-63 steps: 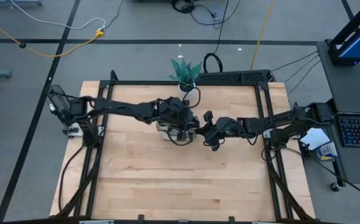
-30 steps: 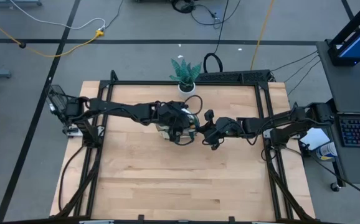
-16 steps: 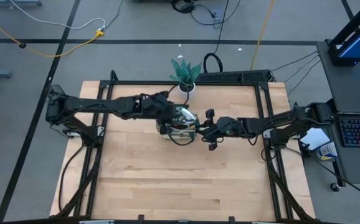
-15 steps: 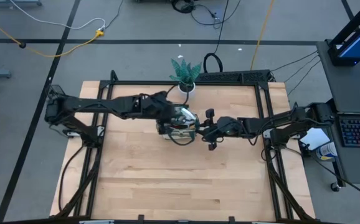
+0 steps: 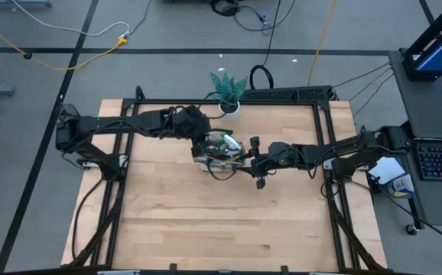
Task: Pick & Place Garden tools in Gardening bag
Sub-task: Adjust the backpack
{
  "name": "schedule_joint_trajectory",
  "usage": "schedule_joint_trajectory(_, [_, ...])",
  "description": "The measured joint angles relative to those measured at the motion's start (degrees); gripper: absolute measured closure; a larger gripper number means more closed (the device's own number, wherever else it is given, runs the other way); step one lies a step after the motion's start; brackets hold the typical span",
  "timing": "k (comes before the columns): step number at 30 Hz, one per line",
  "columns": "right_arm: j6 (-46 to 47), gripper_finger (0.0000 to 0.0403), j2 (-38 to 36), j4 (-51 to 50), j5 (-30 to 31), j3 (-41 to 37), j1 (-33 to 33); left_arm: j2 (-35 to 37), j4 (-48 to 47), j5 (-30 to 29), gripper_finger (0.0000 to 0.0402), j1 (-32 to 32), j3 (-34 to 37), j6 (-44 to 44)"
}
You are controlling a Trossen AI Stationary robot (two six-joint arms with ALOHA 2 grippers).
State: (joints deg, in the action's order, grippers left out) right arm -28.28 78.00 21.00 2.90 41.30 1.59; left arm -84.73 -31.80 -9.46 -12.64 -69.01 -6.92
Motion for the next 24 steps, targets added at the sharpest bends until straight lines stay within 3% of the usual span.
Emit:
schedule_joint_trajectory(8, [1.26,0.0257,0.0,-0.59,-0.18,-0.01,-0.4,-4.9,0.8,10.67,0.0314,-3.87,0.13,-2.06])
schedule_joint_trajectory(14, [0.46,0.028,0.0,-0.25,-0.18,0.0,-0.37,-6.69,3.88,6.89,0.0314,-4.13,0.0,-3.64])
schedule_joint_trajectory(24, [0.57,0.0329,0.0,-0.69,-0.2,-0.02,-0.5,-5.19,4.94,5.82,0.0314,-3.92,0.02,-8.04])
